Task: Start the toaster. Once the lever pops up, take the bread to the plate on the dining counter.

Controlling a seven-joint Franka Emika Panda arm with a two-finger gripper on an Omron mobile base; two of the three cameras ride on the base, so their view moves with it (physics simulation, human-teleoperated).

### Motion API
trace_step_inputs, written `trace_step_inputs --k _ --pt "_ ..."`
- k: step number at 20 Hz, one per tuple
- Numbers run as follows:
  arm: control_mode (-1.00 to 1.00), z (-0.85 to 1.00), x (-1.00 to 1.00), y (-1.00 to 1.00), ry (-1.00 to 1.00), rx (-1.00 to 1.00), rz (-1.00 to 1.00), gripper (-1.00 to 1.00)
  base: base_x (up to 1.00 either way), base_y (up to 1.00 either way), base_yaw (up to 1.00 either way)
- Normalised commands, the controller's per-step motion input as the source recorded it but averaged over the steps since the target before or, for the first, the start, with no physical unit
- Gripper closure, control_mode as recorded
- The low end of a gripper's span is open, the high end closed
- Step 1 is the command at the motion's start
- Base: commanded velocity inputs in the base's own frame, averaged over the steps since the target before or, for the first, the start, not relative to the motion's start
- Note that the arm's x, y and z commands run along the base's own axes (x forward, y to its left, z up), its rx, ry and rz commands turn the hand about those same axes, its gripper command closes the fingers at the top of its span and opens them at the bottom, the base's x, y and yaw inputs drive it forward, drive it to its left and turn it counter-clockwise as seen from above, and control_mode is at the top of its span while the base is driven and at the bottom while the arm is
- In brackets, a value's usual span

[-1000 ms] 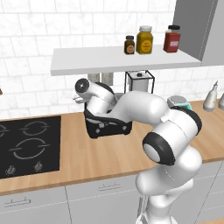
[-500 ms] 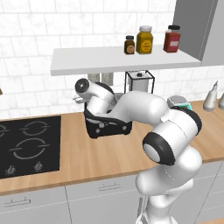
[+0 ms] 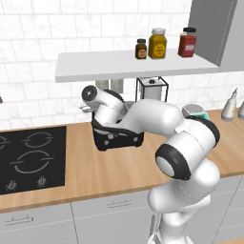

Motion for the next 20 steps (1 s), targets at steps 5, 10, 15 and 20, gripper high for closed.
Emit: trace_step_inputs --k 5,10,15,20 --pt "-1.00 0.00 0.00 0.00 0.00 0.00 0.00 -1.00 0.00 0.00 0.00" --pt "-1.00 0.00 0.00 0.00 0.00 0.00 0.00 -1.00 0.00 0.00 0.00" --pt "-1.00 0.00 0.00 0.00 0.00 0.00 0.00 -1.00 0.00 0.00 0.00" --pt "-1.00 0.00 0.00 0.00 0.00 0.00 0.00 -1.00 0.00 0.00 0.00"
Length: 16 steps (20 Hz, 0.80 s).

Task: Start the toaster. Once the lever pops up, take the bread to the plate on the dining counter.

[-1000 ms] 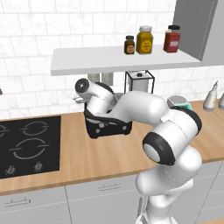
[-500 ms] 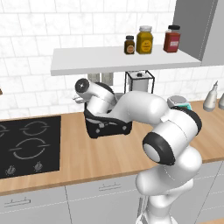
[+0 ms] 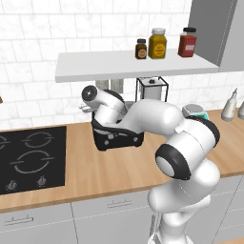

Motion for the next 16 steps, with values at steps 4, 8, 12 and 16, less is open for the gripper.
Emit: trace_step_inputs --k 4,8,12,16 --pt "-1.00 0.00 0.00 0.00 0.00 0.00 0.00 -1.00 0.00 0.00 0.00" --pt "-1.00 0.00 0.00 0.00 0.00 0.00 0.00 -1.00 0.00 0.00 0.00" --pt "-1.00 0.00 0.00 0.00 0.00 0.00 0.00 -1.00 0.00 0.00 0.00" --pt "-1.00 0.00 0.00 0.00 0.00 0.00 0.00 -1.00 0.00 0.00 0.00"
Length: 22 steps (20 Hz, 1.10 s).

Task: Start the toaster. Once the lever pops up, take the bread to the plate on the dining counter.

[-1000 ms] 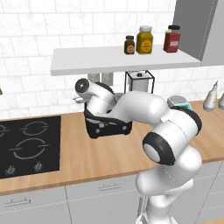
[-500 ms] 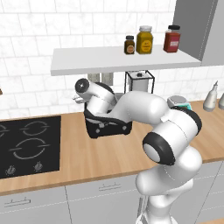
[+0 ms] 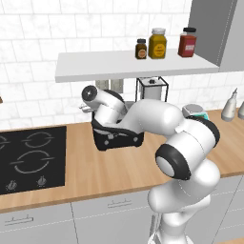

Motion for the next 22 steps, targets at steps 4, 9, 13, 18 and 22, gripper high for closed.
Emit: trace_step_inputs --k 4,9,13,18,22 --pt "-1.00 0.00 0.00 0.00 0.00 0.00 0.00 -1.00 0.00 0.00 0.00" --pt "-1.00 0.00 0.00 0.00 0.00 0.00 0.00 -1.00 0.00 0.00 0.00" --pt "-1.00 0.00 0.00 0.00 0.00 0.00 0.00 -1.00 0.00 0.00 0.00" --pt "-1.00 0.00 0.00 0.00 0.00 0.00 0.00 -1.00 0.00 0.00 0.00" --pt "-1.00 0.00 0.00 0.00 0.00 0.00 0.00 -1.00 0.00 0.00 0.00"
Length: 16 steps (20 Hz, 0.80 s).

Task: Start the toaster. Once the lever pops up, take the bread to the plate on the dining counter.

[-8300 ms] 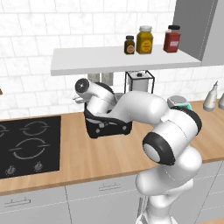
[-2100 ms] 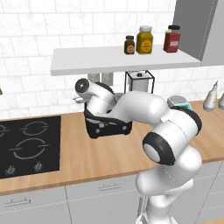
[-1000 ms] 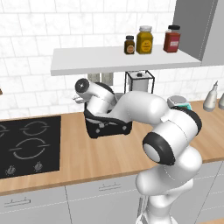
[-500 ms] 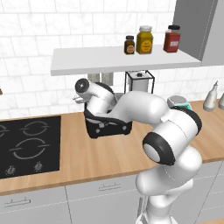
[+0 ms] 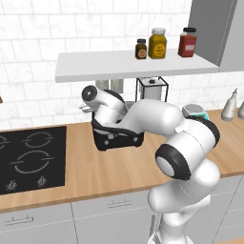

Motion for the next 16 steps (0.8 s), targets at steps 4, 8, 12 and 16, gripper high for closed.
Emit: trace_step_inputs --k 4,8,12,16 --pt "-1.00 0.00 0.00 0.00 0.00 0.00 0.00 -1.00 0.00 0.00 0.00" --pt "-1.00 0.00 0.00 0.00 0.00 0.00 0.00 -1.00 0.00 0.00 0.00" --pt "-1.00 0.00 0.00 0.00 0.00 0.00 0.00 -1.00 0.00 0.00 0.00" --pt "-1.00 0.00 0.00 0.00 0.00 0.00 0.00 -1.00 0.00 0.00 0.00"
